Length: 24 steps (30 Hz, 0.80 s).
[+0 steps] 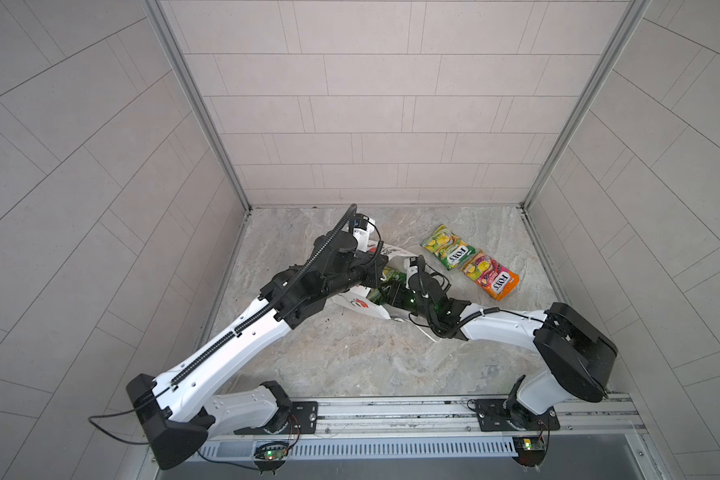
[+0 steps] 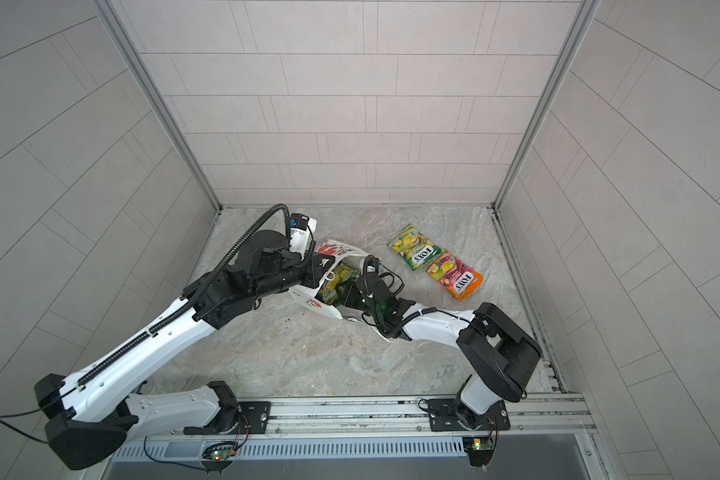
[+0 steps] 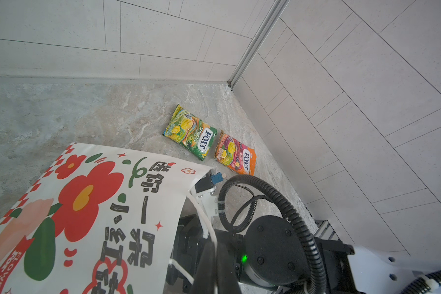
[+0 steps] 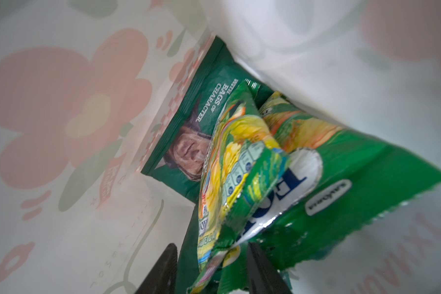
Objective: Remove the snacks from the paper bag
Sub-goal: 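Close the right gripper on a green Spring Tea packet inside the bag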
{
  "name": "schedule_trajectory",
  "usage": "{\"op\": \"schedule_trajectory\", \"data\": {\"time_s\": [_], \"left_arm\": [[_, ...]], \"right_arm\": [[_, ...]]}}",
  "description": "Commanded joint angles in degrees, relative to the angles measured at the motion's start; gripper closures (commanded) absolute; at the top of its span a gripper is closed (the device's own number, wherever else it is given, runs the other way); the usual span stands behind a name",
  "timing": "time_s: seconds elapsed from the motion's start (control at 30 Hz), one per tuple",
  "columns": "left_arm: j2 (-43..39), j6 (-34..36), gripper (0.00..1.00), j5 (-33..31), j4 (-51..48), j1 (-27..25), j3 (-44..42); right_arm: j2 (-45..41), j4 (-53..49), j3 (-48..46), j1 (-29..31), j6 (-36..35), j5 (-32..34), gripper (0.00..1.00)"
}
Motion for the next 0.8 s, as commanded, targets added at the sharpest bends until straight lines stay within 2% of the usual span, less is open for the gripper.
{"op": "schedule_trajectory", "data": {"time_s": [0.0,0.33,0.67,0.77], "left_arm": [[-0.25,-0.32,1.00,1.44,2.16,-0.27,0.80],[-0.29,-0.33,1.00,1.85,2.16,-0.34,0.70],[0.03,-0.53,1.00,2.76,2.34,-0.34,1.01],[0.16,-0.54,1.00,3.02,2.33,-0.34,1.10]], "right_arm": [[-1.46,-0.82,0.90,0.31,2.01,5.54,0.53],[1.11,4.74,1.73,0.56,2.98,4.30,0.53],[3.91,2.32,5.15,1.02,3.97,7.44,0.51],[5.29,-1.69,7.72,1.11,4.10,8.77,0.50]]}}
